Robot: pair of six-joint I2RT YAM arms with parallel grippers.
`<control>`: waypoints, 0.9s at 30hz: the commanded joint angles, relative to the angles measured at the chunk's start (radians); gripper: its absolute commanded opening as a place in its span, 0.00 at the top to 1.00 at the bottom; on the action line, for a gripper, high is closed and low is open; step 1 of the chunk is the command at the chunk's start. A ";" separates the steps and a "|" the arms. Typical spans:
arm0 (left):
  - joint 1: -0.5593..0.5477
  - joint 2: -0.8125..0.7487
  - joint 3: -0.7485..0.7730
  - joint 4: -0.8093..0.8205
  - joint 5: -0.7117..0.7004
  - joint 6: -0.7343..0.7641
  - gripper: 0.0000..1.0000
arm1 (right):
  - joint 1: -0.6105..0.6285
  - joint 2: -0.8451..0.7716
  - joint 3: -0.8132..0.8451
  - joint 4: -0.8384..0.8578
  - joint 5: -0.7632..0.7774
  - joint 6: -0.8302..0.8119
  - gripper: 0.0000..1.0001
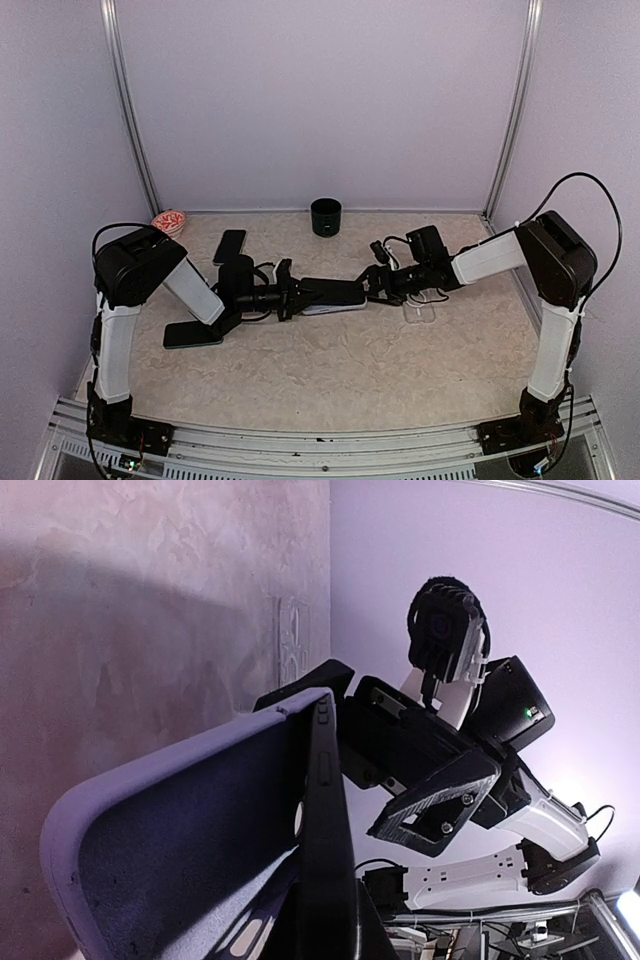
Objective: Put the phone into the phone case
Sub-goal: Install the phone on the phone case.
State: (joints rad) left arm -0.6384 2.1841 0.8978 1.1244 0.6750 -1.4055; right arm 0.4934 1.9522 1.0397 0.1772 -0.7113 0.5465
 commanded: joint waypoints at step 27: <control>-0.037 -0.048 0.036 -0.024 -0.006 0.112 1.00 | 0.066 0.052 -0.021 0.309 -0.256 0.291 0.30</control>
State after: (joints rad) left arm -0.6701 2.1681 0.9127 1.1168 0.6930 -1.3319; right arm 0.5400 2.0029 1.0286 0.3996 -0.8772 0.8177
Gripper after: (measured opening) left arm 0.071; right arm 0.722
